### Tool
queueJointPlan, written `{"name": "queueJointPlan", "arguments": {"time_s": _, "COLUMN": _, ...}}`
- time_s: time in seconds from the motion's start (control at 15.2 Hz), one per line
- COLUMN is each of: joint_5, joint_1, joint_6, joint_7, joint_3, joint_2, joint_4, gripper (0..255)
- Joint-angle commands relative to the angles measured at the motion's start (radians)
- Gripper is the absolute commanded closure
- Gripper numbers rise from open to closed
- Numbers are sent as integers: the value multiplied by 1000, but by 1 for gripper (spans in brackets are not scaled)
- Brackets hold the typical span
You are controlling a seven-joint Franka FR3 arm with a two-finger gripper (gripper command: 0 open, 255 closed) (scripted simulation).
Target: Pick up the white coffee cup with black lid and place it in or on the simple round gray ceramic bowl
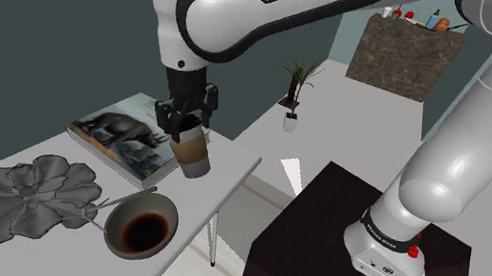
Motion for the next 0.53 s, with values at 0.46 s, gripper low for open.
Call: {"name": "queueJointPlan", "arguments": {"time_s": 0.46, "joint_5": -102, "joint_1": 134, "joint_6": -92, "joint_7": 259, "joint_3": 95, "joint_2": 165, "joint_4": 227, "gripper": 255}}
